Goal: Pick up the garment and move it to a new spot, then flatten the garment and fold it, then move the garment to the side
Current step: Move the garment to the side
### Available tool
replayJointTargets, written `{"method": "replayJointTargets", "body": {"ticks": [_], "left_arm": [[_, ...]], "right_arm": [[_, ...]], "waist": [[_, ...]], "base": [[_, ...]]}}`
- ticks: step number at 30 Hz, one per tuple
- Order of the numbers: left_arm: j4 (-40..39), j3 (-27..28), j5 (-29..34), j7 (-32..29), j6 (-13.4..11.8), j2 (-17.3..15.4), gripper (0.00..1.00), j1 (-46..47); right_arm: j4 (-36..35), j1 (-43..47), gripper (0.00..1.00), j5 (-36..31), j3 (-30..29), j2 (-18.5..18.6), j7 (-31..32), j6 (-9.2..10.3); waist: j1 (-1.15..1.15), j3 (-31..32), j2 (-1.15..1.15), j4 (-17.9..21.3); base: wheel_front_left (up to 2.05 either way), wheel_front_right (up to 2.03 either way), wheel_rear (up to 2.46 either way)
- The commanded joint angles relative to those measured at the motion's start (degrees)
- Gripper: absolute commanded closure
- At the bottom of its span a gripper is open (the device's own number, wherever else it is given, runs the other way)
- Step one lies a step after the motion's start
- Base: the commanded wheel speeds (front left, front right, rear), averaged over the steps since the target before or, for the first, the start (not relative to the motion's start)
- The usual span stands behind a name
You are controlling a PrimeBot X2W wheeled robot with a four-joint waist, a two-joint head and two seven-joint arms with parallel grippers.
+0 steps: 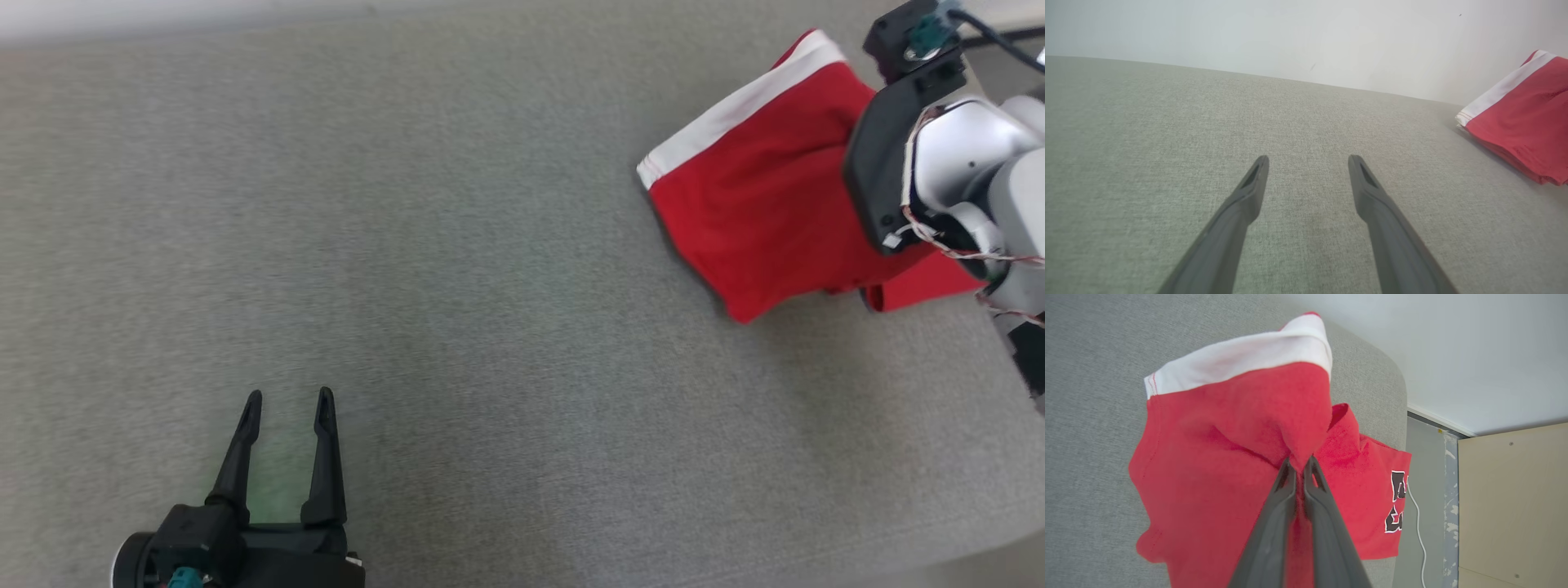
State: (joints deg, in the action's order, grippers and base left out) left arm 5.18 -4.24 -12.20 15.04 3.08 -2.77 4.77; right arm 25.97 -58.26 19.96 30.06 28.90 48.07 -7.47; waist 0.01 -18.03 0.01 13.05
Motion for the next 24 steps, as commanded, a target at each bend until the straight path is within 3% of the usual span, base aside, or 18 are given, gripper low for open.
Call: {"method": "replayJointTargets", "body": {"ticks": [1, 10, 24], "left_arm": [[0.19, 0.23, 0.67, 0.15, 0.24, -0.19, 0.0, 0.63], [0.11, 1.86, 3.42, 0.15, 1.98, -0.2, 0.0, 2.46], [-2.78, 2.24, 6.03, 0.15, 3.33, -0.2, 0.0, 5.14]], "right_arm": [[0.12, -0.81, 1.0, -0.51, -0.16, 0.53, -0.46, -0.04], [6.28, -1.54, 1.0, -4.73, -7.06, 2.56, -8.25, -0.04], [15.85, 0.67, 1.0, -22.28, -20.0, 5.99, -18.57, -0.03]], "waist": [[-0.01, -3.43, -0.01, 3.56], [-0.01, -6.93, -0.01, 4.97], [-0.01, -10.95, -0.01, 1.06]], "base": [[0.0, 0.0, 0.0], [0.0, 0.0, 0.0], [0.0, 0.0, 0.0]]}}
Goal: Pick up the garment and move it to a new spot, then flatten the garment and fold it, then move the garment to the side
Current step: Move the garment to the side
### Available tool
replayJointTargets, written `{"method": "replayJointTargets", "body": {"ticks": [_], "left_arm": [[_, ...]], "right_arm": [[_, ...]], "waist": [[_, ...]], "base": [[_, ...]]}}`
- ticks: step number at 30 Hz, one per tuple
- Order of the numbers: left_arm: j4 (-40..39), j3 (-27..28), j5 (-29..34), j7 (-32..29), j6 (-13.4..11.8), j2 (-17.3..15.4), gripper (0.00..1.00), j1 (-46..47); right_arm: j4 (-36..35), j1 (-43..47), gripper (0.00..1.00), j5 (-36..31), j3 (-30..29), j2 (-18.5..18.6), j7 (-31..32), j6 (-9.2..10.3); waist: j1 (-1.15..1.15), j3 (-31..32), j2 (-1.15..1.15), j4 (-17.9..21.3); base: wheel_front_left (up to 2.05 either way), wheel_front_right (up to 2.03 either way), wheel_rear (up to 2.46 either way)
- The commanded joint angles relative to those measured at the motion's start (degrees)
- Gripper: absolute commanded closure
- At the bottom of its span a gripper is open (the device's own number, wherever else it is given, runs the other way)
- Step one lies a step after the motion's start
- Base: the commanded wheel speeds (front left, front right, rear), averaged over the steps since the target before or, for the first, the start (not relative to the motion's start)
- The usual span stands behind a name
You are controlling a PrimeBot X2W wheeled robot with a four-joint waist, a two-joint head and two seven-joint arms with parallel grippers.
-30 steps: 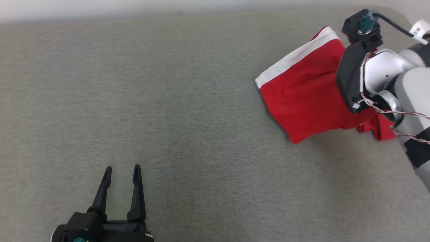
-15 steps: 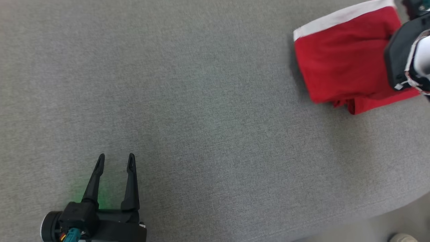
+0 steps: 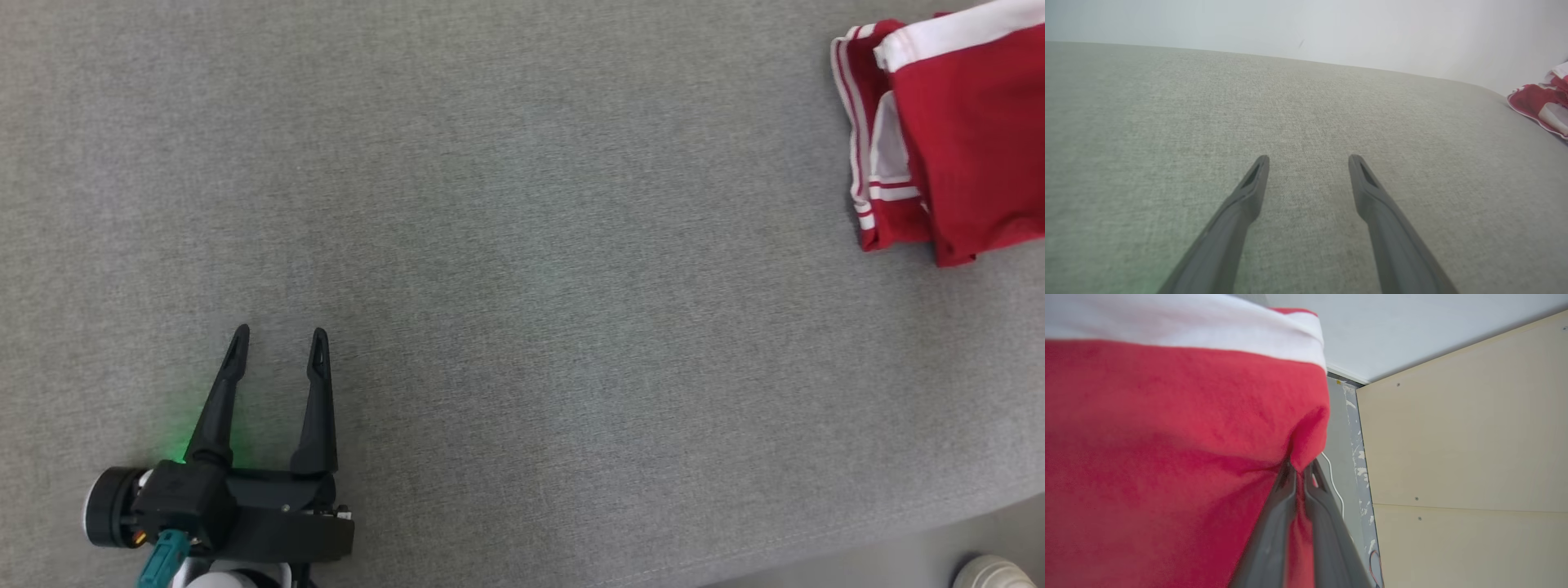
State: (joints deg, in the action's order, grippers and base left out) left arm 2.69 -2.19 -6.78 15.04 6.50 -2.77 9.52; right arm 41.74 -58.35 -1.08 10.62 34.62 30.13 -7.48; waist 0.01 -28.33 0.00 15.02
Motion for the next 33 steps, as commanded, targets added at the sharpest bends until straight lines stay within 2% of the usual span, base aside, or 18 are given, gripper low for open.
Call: {"method": "replayJointTargets", "body": {"ticks": [1, 3, 4, 6, 7, 13, 21, 26, 28, 33], "left_arm": [[-0.79, 0.28, 0.82, 0.15, -0.24, -0.21, 0.0, 0.5], [-1.53, 0.38, 1.13, 0.15, -0.39, -0.19, 0.0, 0.52], [-1.87, 0.41, 1.24, 0.15, -0.32, -0.16, 0.0, 0.56], [-2.44, 0.64, 1.0, 0.15, -0.39, -0.19, 0.0, 0.46], [-2.81, 0.76, 0.81, 0.15, -0.47, -0.19, 0.0, 0.29], [-2.31, 1.13, 0.55, 0.15, -1.5, -0.17, 0.0, -1.93], [-2.47, 1.22, -1.77, 0.15, -3.32, -0.15, 0.0, -5.62], [-1.76, 1.85, -3.45, 0.15, -4.62, -0.12, 0.0, -8.38], [-1.17, 2.19, -5.51, 0.15, -5.36, -0.11, 0.0, -9.81], [0.64, 2.52, -6.57, 0.15, -5.84, -0.11, 0.0, -11.96]], "right_arm": [[0.72, 1.15, 1.0, -2.53, -1.69, 0.28, -0.72, -0.02], [1.45, 1.54, 1.0, -3.85, -4.91, -0.93, -1.24, -0.02], [1.59, 1.91, 0.95, -4.82, -6.3, -1.56, -1.64, -0.02], [1.67, 2.62, 0.14, -6.19, -8.89, -2.86, -2.22, -0.02], [1.37, 2.85, 0.0, -6.71, -10.3, -3.54, -2.78, -0.02], [-0.36, 6.86, 0.0, -7.32, -15.47, -8.34, -6.31, -0.02], [-6.19, 14.79, 0.0, -2.66, -17.05, -12.56, -12.74, -0.02], [-13.48, 23.08, 0.0, 3.31, -16.66, -14.87, -17.29, -0.02], [-19.14, 29.22, 0.0, 6.47, -16.61, -16.62, -19.86, -0.02], [-28.59, 40.27, 0.0, 8.28, -16.43, -20.96, -24.19, -0.02]], "waist": [[-0.01, -0.68, 0.0, -1.08], [-0.01, -0.64, 0.0, -1.33], [-0.01, -0.51, 0.0, -1.46], [-0.01, 0.05, 0.0, -1.61], [-0.01, 0.45, 0.0, -1.66], [-0.01, 5.01, 0.0, -2.37], [-0.01, 11.7, 0.0, -4.32], [-0.01, 15.91, 0.0, -6.51], [-0.01, 18.22, 0.0, -8.1], [-0.01, 21.98, 0.0, -10.88]], "base": [[0.0, 0.0, 0.0], [0.0, 0.0, 0.0], [0.0, 0.0, 0.0], [0.0, 0.0, 0.0], [0.0, 0.0, 0.0], [0.0, 0.0, 0.0], [0.0, 0.0, 0.0], [0.0, 0.0, 0.0], [0.0, 0.0, 0.0], [0.0, 0.0, 0.0]]}}
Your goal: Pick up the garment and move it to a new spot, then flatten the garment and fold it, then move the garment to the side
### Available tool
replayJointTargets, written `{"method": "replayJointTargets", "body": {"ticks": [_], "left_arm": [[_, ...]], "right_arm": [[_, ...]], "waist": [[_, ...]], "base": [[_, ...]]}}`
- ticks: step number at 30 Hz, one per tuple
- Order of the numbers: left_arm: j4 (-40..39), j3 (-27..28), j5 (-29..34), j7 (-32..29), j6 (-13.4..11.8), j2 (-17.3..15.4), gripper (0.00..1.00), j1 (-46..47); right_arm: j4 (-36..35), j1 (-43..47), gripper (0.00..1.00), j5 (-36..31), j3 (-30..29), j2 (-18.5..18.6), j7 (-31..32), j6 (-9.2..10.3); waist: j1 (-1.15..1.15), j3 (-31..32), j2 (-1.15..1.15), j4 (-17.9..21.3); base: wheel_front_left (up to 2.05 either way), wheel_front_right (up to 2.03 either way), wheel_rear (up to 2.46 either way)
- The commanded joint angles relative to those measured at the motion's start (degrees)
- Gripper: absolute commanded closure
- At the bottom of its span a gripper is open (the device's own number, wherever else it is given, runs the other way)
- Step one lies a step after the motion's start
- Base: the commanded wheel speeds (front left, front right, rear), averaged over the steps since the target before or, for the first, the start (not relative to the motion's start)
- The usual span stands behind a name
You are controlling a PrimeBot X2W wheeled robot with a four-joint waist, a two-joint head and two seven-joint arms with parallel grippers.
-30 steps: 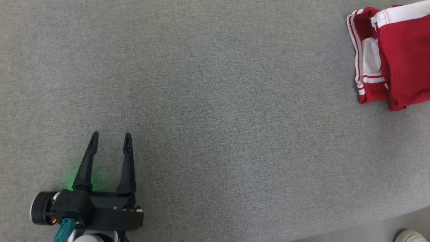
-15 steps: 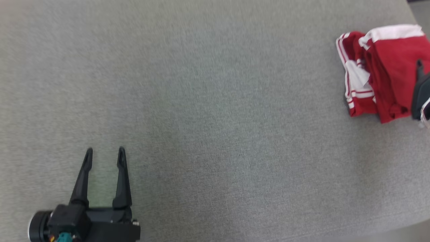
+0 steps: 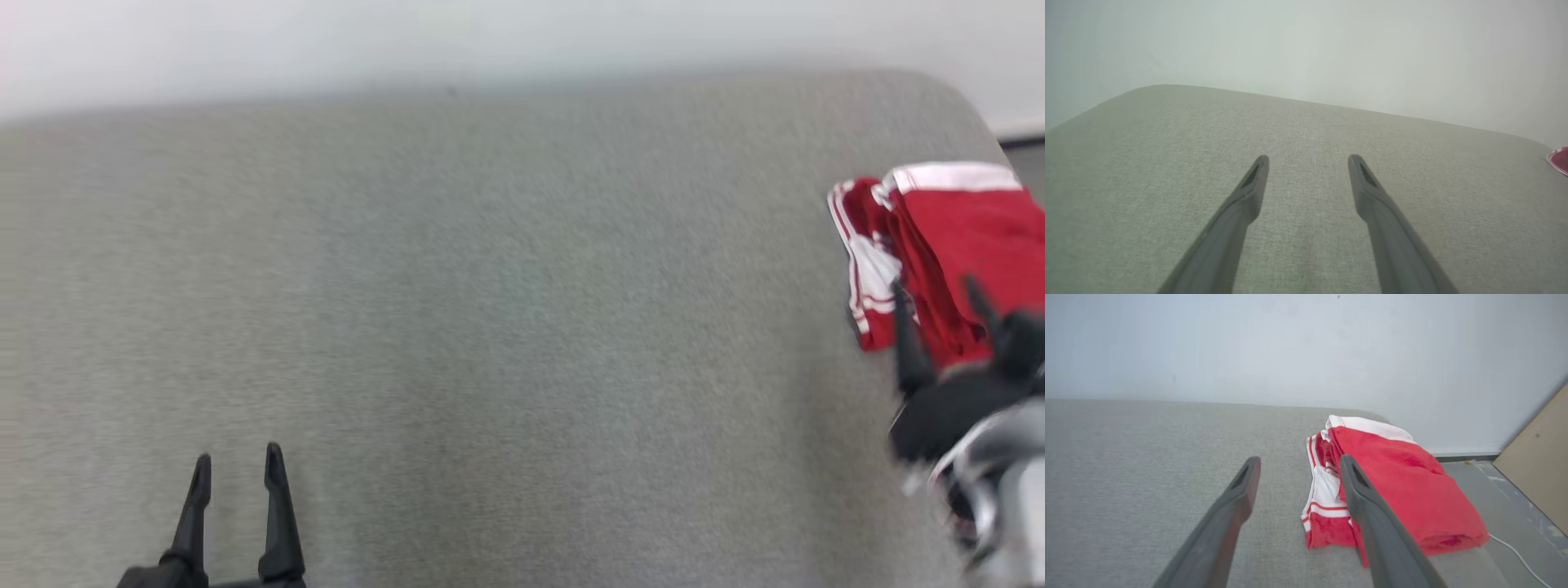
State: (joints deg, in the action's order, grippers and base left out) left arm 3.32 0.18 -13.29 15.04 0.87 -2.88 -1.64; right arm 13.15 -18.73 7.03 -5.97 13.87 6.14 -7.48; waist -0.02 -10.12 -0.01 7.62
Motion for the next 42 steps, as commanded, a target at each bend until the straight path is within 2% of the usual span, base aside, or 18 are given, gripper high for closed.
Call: {"method": "replayJointTargets", "body": {"ticks": [1, 6, 15, 24, 42], "left_arm": [[0.46, 0.42, -0.04, 0.15, -0.24, -0.01, 0.0, -1.15], [2.28, 1.31, 0.76, 0.15, -0.56, -0.01, 0.0, -2.85], [6.9, 2.16, 2.33, 0.15, 1.09, 0.0, 0.0, -4.15], [8.54, 1.96, 3.38, 0.15, 2.23, -0.01, 0.0, -4.94], [8.18, 0.89, 2.65, 0.15, 1.32, -0.01, 0.0, -5.74]], "right_arm": [[-1.46, 2.8, 0.0, 0.25, 0.4, -1.3, -1.3, -0.02], [-6.0, 11.38, 0.0, 0.75, 2.13, -6.53, -7.02, -0.02], [-2.27, 20.17, 0.0, -0.4, 2.82, -10.18, -14.46, -0.02], [0.38, 23.26, 0.0, -0.23, 1.41, -10.96, -16.94, -0.02], [2.99, 22.78, 0.0, 3.3, 2.55, -11.01, -17.92, -0.02]], "waist": [[0.02, 4.52, 0.01, -3.94], [0.02, 7.79, 0.01, -5.61], [0.02, 11.39, 0.01, -7.47], [0.02, 12.84, 0.01, -8.44], [0.02, 12.65, 0.01, -7.85]], "base": [[0.0, 0.0, 0.0], [0.0, 0.0, 0.0], [0.0, 0.0, 0.0], [0.0, 0.0, 0.0], [0.0, 0.0, 0.0]]}}
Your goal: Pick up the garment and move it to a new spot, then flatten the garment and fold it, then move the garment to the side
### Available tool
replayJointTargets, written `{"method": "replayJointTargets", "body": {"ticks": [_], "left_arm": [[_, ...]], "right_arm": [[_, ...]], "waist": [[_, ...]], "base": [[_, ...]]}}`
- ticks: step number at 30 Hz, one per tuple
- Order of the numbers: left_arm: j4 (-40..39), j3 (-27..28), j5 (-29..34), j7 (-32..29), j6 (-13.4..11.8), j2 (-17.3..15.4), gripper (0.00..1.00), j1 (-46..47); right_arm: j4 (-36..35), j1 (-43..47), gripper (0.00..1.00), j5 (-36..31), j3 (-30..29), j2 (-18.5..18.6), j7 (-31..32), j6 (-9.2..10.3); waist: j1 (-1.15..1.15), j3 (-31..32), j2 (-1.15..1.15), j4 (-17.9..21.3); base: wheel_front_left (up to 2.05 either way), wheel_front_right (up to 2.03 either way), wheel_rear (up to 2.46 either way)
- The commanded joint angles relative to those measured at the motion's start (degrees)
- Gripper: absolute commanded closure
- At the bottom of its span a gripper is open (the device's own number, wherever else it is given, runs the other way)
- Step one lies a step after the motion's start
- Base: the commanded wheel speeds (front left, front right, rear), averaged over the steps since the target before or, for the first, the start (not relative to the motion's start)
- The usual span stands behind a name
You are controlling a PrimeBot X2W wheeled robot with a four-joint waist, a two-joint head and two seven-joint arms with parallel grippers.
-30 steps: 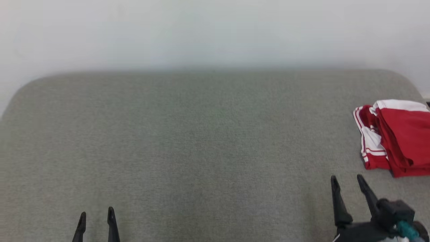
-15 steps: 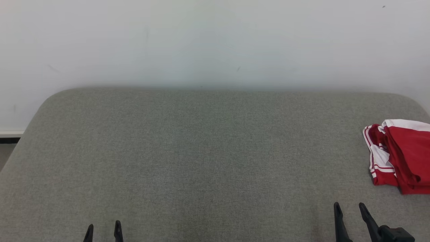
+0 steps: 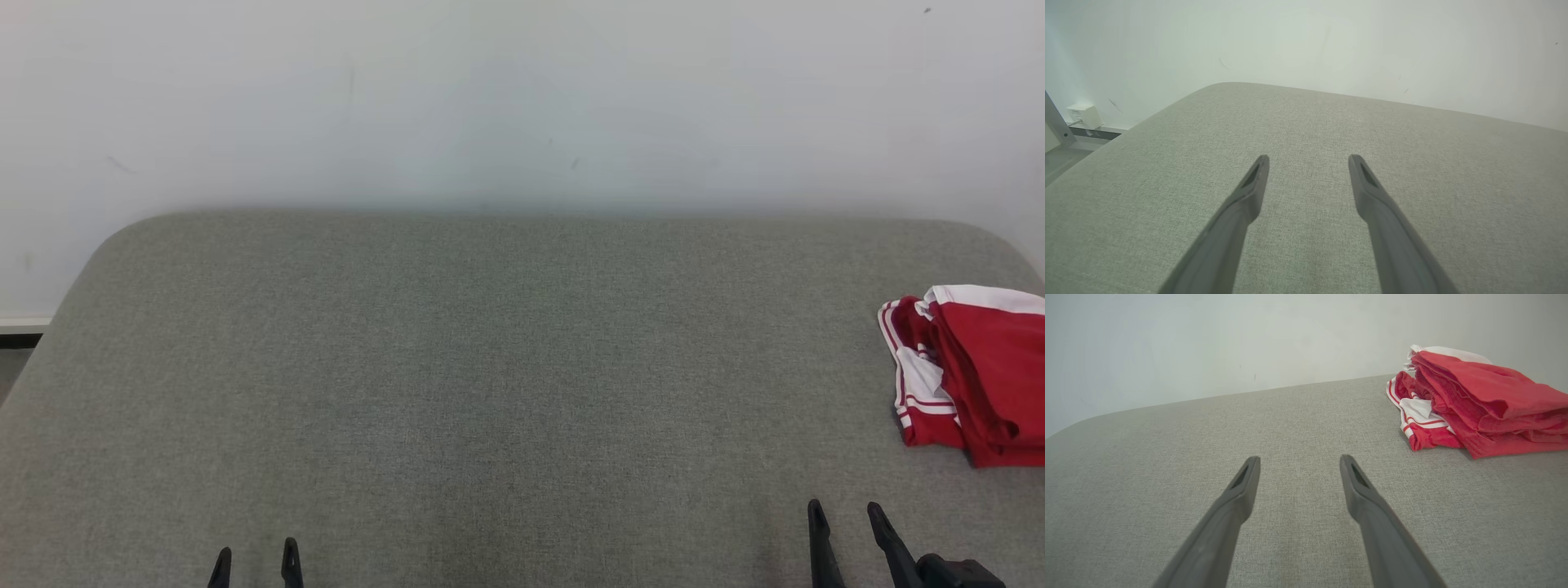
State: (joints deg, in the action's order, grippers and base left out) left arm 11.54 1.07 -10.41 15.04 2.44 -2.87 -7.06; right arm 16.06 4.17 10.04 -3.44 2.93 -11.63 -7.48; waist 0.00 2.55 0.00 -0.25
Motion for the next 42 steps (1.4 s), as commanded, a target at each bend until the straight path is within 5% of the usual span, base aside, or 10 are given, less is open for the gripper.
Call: {"method": "replayJointTargets", "body": {"ticks": [1, 13, 14, 19, 42], "left_arm": [[-0.06, -0.1, -0.3, 0.15, -0.32, -0.01, 0.0, -0.33], [0.05, -0.8, -1.11, 0.15, -0.84, -0.01, 0.0, -0.83], [0.03, -0.83, -1.16, 0.15, -0.85, -0.02, 1.0, -0.89], [2.49, -0.83, -1.13, -0.44, -0.61, 0.24, 1.0, 0.07], [2.39, 0.92, -23.81, -6.32, 1.01, 0.15, 1.0, 3.91]], "right_arm": [[0.19, -0.21, 0.0, 0.7, 0.15, -0.06, -0.17, -0.02], [0.77, -0.5, 0.0, 1.19, 1.07, -0.07, -0.56, -0.02], [0.83, -0.53, 1.0, 1.22, 1.13, -0.07, -0.56, -0.02], [3.13, 0.44, 1.0, 1.43, 1.06, -0.09, 0.23, 0.0], [1.51, -2.72, 1.0, 24.1, -0.1, -0.07, 5.22, 0.0]], "waist": [[0.0, -0.06, 0.0, 0.04], [0.0, 0.28, 0.0, -0.05], [0.0, 0.32, 0.0, -0.04], [0.0, 0.3, 0.0, -0.04], [0.0, -0.24, 0.0, 0.01]], "base": [[0.0, 0.0, 0.0], [0.0, 0.0, 0.0], [0.0, 0.0, 0.0], [0.0, 0.0, 0.0], [0.0, 0.0, 0.0]]}}
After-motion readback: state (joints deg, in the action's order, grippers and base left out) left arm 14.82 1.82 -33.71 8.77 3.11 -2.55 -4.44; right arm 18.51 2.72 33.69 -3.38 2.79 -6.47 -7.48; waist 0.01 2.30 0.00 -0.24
